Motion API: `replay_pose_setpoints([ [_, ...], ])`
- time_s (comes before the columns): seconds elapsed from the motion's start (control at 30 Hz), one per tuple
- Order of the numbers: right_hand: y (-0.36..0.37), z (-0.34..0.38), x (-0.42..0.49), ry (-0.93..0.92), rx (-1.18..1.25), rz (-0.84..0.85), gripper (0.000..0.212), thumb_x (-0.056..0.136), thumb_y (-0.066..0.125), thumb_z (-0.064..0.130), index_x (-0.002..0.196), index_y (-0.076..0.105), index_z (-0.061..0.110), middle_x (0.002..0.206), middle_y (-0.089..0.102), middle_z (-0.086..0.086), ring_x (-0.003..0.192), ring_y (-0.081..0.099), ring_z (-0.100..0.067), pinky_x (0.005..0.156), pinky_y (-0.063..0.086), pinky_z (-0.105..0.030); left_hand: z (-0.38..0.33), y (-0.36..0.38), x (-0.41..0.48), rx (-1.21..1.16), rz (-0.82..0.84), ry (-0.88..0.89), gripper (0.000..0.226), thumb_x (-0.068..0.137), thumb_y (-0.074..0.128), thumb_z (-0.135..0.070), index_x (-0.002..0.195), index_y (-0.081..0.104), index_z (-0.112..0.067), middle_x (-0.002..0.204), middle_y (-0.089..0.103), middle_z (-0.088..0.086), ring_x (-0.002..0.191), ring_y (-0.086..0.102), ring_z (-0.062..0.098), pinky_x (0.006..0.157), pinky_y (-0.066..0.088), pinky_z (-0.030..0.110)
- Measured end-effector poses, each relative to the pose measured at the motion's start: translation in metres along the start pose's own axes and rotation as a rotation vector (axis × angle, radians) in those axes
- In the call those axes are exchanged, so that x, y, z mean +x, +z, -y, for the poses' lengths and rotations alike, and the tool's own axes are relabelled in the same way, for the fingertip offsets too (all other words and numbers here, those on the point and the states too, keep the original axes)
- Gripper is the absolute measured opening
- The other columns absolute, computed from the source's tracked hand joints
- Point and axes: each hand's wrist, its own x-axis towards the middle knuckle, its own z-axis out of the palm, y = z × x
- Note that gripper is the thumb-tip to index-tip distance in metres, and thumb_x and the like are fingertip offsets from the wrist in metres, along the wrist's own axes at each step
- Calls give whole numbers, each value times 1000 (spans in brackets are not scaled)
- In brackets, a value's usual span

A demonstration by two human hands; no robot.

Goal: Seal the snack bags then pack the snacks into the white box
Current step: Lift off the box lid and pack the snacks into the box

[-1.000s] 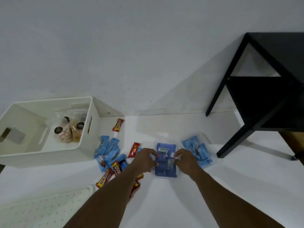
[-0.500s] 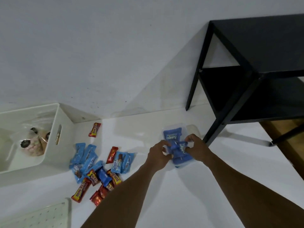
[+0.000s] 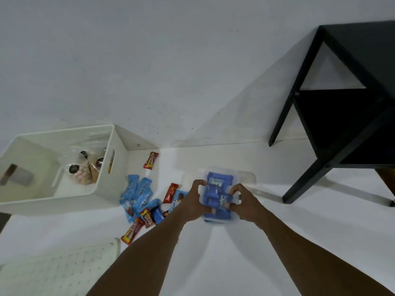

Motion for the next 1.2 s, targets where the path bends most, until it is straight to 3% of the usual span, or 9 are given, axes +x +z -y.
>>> replay_pose_setpoints([
  [0.1, 7, 19, -3, -9, 28, 7, 27, 82, 71, 17, 95, 51, 30, 90, 57, -10, 73, 49, -17, 64, 42, -33, -2, -18, -9, -19, -25, -14, 78, 66, 88, -10, 125, 39, -26, 86, 65, 8, 65, 57, 9, 56, 50, 20],
  [0.23, 10, 78, -1, -63, 57, 38, 26, 84, 71, 17, 102, 54, 22, 88, 51, -10, 75, 49, -22, 63, 46, -35, -7, -66, -18, -68, -136, -20, 79, 50, 90, -29, 113, 44, -45, 95, 67, 31, 71, 57, 23, 64, 53, 43],
  [0.43, 30, 204, 7, -241, 26, 93, 28, 87, 70, 21, 108, 53, 18, 89, 54, -13, 76, 50, -22, 63, 45, -38, -50, -186, -61, -87, -245, 72, 81, 62, 90, -3, 127, 44, -17, 99, 63, 10, 83, 59, 18, 69, 55, 41],
  [0.63, 92, 331, 13, -365, -28, 139, 28, 85, 71, 30, 105, 52, 27, 104, 63, -15, 81, 56, -22, 59, 50, -33, -59, -319, -124, -102, -331, 80, 77, 65, 91, -16, 126, 46, -30, 103, 66, 15, 78, 63, 21, 61, 58, 38],
  [0.77, 167, 391, 13, -407, -53, 154, 28, 85, 70, 31, 105, 51, 28, 98, 59, -10, 78, 54, -22, 58, 50, -33, -22, -399, -165, -105, -354, 58, 81, 57, 93, -20, 123, 48, -34, 108, 68, 19, 85, 65, 25, 81, 57, 56],
  [0.9, 258, 424, 26, -436, -86, 174, 28, 86, 70, 29, 106, 51, 26, 82, 55, -3, 63, 49, -19, 51, 43, -29, 42, -460, -192, -116, -374, 7, 77, 66, 90, -13, 127, 47, -31, 94, 66, 7, 82, 63, 21, 73, 58, 42],
  [1.0, 326, 434, 40, -434, -135, 189, 26, 87, 69, 27, 104, 49, 28, 76, 52, 2, 60, 45, -13, 54, 40, -25, 95, -493, -204, -99, -378, -50, 77, 68, 90, -16, 128, 46, -33, 100, 63, 3, 86, 63, 18, 62, 57, 28],
  [1.1, 383, 435, 57, -338, -124, 228, 27, 87, 67, 28, 106, 48, 30, 78, 53, -3, 61, 49, -17, 47, 45, -26, 147, -519, -202, -79, -367, -94, 78, 65, 91, -19, 127, 46, -34, 110, 65, 7, 97, 67, 24, 72, 62, 37],
  [1.2, 422, 432, 79, -244, -82, 252, 29, 87, 67, 27, 109, 48, 28, 85, 54, -5, 69, 51, -18, 58, 50, -33, 185, -538, -189, -55, -346, -98, 79, 63, 92, -19, 127, 46, -30, 113, 65, 10, 98, 67, 24, 81, 60, 39],
])
